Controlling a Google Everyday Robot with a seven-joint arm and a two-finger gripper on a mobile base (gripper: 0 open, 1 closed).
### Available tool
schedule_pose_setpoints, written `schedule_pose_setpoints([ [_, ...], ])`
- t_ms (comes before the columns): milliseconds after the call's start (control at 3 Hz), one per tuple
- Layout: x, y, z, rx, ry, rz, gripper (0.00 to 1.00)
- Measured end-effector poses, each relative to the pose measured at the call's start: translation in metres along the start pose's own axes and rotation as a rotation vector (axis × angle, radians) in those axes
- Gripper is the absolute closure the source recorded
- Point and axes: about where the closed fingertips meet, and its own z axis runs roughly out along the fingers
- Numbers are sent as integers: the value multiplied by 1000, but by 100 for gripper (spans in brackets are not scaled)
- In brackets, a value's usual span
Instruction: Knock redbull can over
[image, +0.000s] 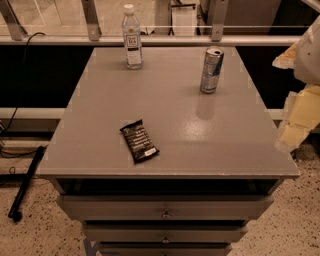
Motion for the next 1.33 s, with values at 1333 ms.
schedule_pose_setpoints([
  [1333,18,-142,47,178,-263,200,0],
])
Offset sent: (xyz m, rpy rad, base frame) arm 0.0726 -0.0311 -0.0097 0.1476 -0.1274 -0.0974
